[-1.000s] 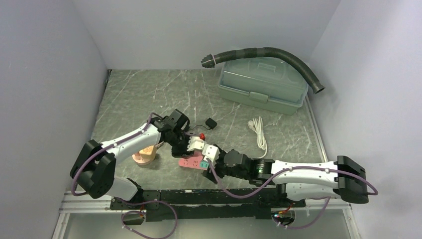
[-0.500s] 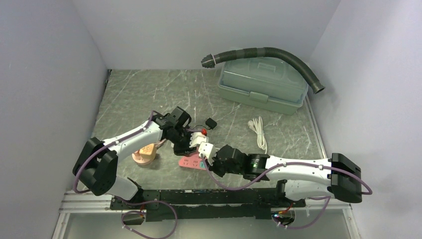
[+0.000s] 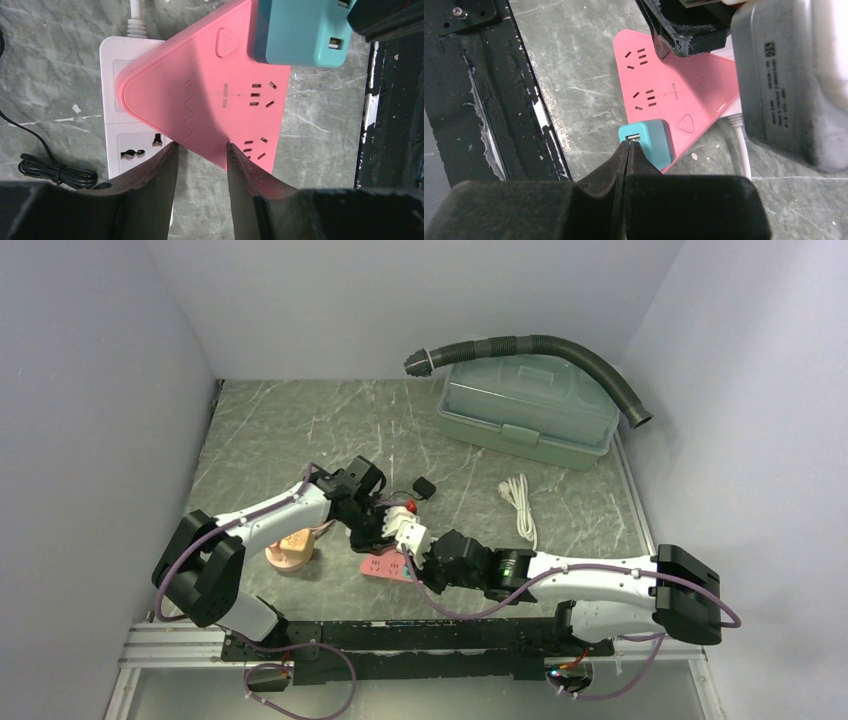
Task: Insert the plug
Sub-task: Press the plug into the socket.
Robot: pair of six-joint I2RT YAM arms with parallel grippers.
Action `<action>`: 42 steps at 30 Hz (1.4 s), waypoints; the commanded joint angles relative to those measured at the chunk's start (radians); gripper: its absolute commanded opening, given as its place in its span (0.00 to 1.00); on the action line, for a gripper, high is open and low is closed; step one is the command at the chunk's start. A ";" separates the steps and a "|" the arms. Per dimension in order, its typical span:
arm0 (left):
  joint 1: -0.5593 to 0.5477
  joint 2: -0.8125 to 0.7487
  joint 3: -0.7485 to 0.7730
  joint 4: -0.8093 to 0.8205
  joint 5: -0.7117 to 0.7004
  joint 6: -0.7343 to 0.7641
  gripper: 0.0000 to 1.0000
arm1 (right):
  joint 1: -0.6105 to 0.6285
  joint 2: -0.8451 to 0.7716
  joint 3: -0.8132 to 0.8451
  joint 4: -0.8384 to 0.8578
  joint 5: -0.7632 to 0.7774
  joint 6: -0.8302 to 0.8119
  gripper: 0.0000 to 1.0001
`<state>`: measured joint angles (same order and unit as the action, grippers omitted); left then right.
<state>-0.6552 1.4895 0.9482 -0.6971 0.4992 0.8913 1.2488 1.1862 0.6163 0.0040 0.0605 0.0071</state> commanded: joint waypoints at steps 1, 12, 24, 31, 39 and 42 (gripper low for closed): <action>0.000 0.004 -0.013 0.012 0.033 -0.030 0.44 | 0.000 0.010 -0.008 0.087 -0.012 0.027 0.00; -0.001 0.002 -0.018 0.016 0.027 -0.026 0.42 | 0.001 0.044 0.002 0.030 0.003 0.002 0.00; -0.003 0.005 -0.019 0.008 0.021 0.009 0.39 | -0.003 0.111 0.013 -0.075 0.064 -0.037 0.00; -0.004 -0.004 -0.031 -0.007 0.014 0.041 0.37 | -0.010 0.151 0.020 -0.085 0.065 0.025 0.00; -0.004 -0.032 0.018 -0.016 0.021 -0.052 0.51 | -0.016 0.014 0.015 -0.009 0.082 0.003 0.12; -0.001 -0.043 0.066 -0.037 0.014 -0.098 0.62 | -0.021 -0.010 0.063 0.034 0.078 -0.044 0.23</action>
<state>-0.6548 1.4826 0.9413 -0.7044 0.4988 0.8658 1.2377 1.2255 0.6250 0.0128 0.0975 0.0158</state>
